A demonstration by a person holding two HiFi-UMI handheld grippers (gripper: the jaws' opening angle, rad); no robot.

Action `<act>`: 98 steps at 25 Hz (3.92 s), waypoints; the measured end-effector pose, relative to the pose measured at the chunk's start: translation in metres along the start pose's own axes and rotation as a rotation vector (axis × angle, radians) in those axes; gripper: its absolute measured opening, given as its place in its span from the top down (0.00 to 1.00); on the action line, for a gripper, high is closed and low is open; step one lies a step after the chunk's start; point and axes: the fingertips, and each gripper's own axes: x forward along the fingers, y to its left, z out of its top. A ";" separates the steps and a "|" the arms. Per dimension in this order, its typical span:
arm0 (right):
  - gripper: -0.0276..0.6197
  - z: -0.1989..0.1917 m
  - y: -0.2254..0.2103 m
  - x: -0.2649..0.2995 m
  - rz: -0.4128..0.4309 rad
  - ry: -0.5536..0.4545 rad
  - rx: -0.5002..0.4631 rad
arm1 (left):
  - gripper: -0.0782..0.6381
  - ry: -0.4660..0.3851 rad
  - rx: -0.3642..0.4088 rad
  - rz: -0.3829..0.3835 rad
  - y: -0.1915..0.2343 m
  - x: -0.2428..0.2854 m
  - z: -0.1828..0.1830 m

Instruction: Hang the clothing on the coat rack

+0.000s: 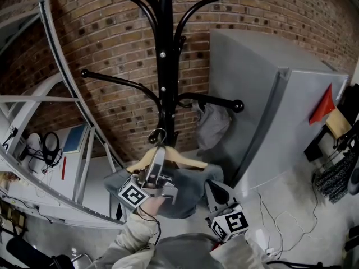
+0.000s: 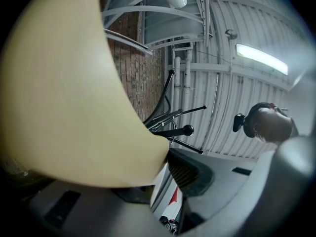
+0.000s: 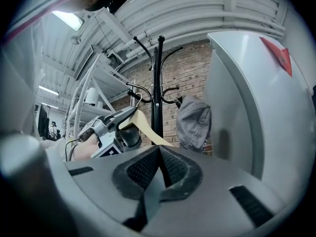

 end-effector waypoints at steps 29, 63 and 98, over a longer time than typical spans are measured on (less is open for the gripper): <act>0.92 -0.008 -0.021 0.008 0.001 0.035 0.019 | 0.74 -0.032 -0.050 0.022 0.035 -0.004 -0.010; 0.92 -0.027 -0.005 0.002 0.049 0.071 0.063 | 0.73 0.085 0.020 0.203 0.041 -0.060 -0.043; 0.92 -0.047 0.029 -0.008 0.164 0.145 0.070 | 0.88 0.490 0.770 0.640 -0.004 -0.156 -0.079</act>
